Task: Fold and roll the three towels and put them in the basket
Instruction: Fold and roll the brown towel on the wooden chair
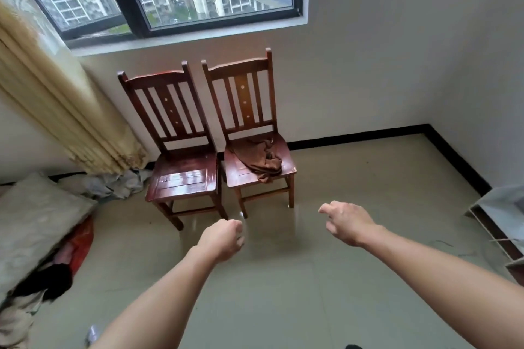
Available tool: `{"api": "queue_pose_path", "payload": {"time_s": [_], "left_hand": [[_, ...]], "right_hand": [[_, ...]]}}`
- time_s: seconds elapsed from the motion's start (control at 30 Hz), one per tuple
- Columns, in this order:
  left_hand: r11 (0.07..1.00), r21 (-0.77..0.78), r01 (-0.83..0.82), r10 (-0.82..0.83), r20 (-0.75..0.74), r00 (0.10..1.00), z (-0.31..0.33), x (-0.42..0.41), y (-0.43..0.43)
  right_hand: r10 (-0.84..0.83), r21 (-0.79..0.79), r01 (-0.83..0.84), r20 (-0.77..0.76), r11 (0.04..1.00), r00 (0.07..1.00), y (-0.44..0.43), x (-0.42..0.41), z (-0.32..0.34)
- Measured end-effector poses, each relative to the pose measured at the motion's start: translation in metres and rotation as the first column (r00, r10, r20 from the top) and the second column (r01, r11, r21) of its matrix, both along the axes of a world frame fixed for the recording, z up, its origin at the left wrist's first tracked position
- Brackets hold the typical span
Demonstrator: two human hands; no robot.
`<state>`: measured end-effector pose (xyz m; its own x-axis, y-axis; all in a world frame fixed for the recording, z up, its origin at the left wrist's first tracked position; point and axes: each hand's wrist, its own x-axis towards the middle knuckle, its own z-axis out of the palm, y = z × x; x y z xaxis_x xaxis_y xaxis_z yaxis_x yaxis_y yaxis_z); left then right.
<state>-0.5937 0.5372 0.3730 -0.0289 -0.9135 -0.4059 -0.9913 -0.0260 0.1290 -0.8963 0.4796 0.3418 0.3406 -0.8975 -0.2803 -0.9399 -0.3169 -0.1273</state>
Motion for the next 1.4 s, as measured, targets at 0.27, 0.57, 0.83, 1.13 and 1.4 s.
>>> {"api": "queue_pose_path", "payload": {"time_s": [0.27,0.57,0.83,1.13,1.4], "left_hand": [[0.997,0.072,-0.032,0.033,-0.02,0.999,-0.032,0.009,-0.164],[0.963,0.09,-0.254,0.266,-0.17,0.949,-0.054,0.026,-0.33],[0.896,0.288,-0.339,0.391,-0.145,0.909,-0.11,0.099,-0.416],[0.844,0.427,-0.324,0.416,-0.141,0.898,-0.198,0.184,-0.539],[0.78,0.444,-0.44,0.574,-0.231,0.785,-0.271,0.193,-0.622]], "right_hand": [[0.012,0.061,-0.012,-0.005,0.998,1.0,-0.181,0.01,-0.039],[0.144,0.131,-0.142,-0.002,0.981,0.99,-0.384,0.053,-0.073],[0.207,0.219,-0.206,0.022,0.954,0.978,-0.503,0.142,-0.115],[0.046,0.38,-0.036,-0.017,0.924,0.999,-0.58,0.199,-0.193],[-0.054,0.414,0.044,0.013,0.909,0.998,-0.651,0.229,-0.256]]}}
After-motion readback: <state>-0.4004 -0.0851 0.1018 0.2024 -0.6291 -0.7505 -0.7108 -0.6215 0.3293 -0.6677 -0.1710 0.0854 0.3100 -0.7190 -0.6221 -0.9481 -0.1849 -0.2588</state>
